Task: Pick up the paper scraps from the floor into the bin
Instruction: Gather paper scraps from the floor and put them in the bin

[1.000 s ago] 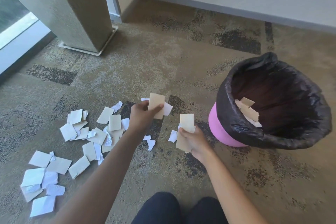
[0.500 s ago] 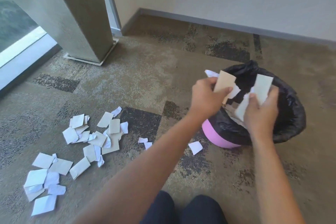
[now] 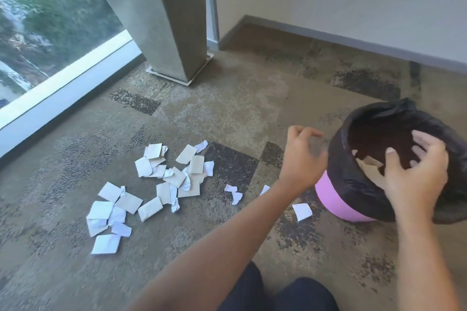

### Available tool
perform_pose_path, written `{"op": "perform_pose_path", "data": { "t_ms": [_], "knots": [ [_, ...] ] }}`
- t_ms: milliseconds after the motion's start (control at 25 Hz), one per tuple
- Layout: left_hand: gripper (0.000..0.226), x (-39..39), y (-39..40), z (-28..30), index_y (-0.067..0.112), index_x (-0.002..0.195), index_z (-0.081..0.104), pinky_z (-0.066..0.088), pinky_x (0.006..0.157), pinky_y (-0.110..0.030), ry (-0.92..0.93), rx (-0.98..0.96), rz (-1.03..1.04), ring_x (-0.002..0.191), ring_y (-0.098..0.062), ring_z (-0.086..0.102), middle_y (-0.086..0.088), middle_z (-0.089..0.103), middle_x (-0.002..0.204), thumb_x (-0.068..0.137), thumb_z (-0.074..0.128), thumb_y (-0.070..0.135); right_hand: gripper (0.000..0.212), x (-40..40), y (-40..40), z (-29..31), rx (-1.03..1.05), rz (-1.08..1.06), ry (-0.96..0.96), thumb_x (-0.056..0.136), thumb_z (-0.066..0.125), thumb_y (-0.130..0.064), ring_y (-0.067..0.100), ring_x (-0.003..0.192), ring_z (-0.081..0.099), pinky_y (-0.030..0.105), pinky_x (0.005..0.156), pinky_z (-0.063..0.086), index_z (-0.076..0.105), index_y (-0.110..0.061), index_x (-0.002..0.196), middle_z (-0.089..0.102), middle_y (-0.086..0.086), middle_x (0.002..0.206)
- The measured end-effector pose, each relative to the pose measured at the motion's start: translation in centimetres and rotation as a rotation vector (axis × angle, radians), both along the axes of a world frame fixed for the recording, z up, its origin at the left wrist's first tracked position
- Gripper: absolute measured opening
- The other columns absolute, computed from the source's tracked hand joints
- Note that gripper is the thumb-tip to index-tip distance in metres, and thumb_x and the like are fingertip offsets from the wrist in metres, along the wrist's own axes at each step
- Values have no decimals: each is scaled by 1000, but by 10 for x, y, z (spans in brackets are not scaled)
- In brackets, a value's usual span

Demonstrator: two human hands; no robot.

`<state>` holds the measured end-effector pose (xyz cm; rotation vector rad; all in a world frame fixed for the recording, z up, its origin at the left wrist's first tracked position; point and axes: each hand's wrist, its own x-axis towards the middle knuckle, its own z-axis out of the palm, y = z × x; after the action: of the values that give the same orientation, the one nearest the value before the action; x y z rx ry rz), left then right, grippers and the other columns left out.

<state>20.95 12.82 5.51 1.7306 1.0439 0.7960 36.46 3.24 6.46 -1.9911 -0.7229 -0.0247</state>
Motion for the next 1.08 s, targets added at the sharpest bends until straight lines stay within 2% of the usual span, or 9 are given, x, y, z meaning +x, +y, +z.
{"op": "perform_pose_path", "data": {
  "t_ms": [120, 200, 400, 520, 640, 720, 840, 960, 1080],
  "knots": [
    [34, -48, 17, -39, 17, 119, 55, 42, 87, -20, 124, -137, 59, 85, -3, 48, -1, 40, 120, 86, 66, 16, 43, -33, 13, -1, 61, 87, -76, 86, 64, -10, 17, 116, 54, 6, 93, 37, 52, -19, 127, 52, 11, 128],
    [37, -79, 30, -67, 18, 121, 52, 45, 89, -25, 181, -195, 131, 93, -13, 50, -1, 38, 121, 86, 64, 17, 40, -57, 26, -5, 90, 159, -137, 87, 63, -7, 10, 110, 51, 2, 89, 34, 53, -15, 125, 53, 10, 124],
    [63, -180, 69, -140, 13, 132, 41, 46, 97, -47, 584, -329, 381, 121, -33, 46, -12, 37, 133, 77, 68, 31, 36, -131, 79, -50, -28, 374, -89, 90, 63, -10, 9, 116, 50, 26, 98, 41, 52, -20, 123, 55, -1, 123],
    [99, -245, 92, -173, 16, 147, 22, 29, 107, -65, 764, -478, 460, 143, -38, 18, -11, 15, 154, 70, 72, 53, 36, -182, 116, -96, -212, 551, 57, 91, 63, -17, 8, 120, 48, 29, 102, 40, 50, -25, 124, 51, -8, 124],
    [128, -294, 98, -200, 34, 153, -5, 7, 105, -75, 943, -562, 309, 147, -40, -16, -2, -18, 161, 58, 70, 75, 45, -228, 146, -147, -478, 767, 173, 90, 67, -22, 14, 124, 46, 26, 101, 36, 47, -20, 131, 47, -2, 131],
    [134, -314, 95, -216, 41, 151, -12, 6, 105, -77, 962, -556, 231, 144, -42, -26, -2, -30, 158, 53, 71, 79, 59, -253, 164, -176, -643, 909, 212, 85, 74, -25, 21, 125, 45, 26, 99, 35, 44, -15, 135, 42, 5, 135],
    [135, -324, 90, -227, 48, 149, -15, 10, 103, -79, 941, -505, 213, 143, -40, -29, 0, -35, 156, 52, 75, 76, 83, -279, 194, -206, -807, 977, 125, 72, 80, -43, 30, 132, 39, 42, 107, 38, 37, -19, 139, 32, 8, 142],
    [139, -329, 92, -227, 47, 150, -12, 13, 107, -76, 891, -482, 207, 144, -41, -26, -3, -27, 159, 49, 82, 68, 115, -296, 223, -221, -979, 890, 58, 58, 77, -69, 39, 148, 8, 63, 115, 17, 17, -32, 148, 3, 8, 161],
    [142, -344, 97, -226, 36, 154, -5, 8, 118, -60, 836, -415, 187, 148, -40, -15, -13, -9, 163, 49, 89, 56, 132, -318, 242, -228, -1106, 820, 93, 47, 67, -88, 44, 148, -14, 73, 110, 0, 5, -38, 152, -14, 9, 164]
  ]
}}
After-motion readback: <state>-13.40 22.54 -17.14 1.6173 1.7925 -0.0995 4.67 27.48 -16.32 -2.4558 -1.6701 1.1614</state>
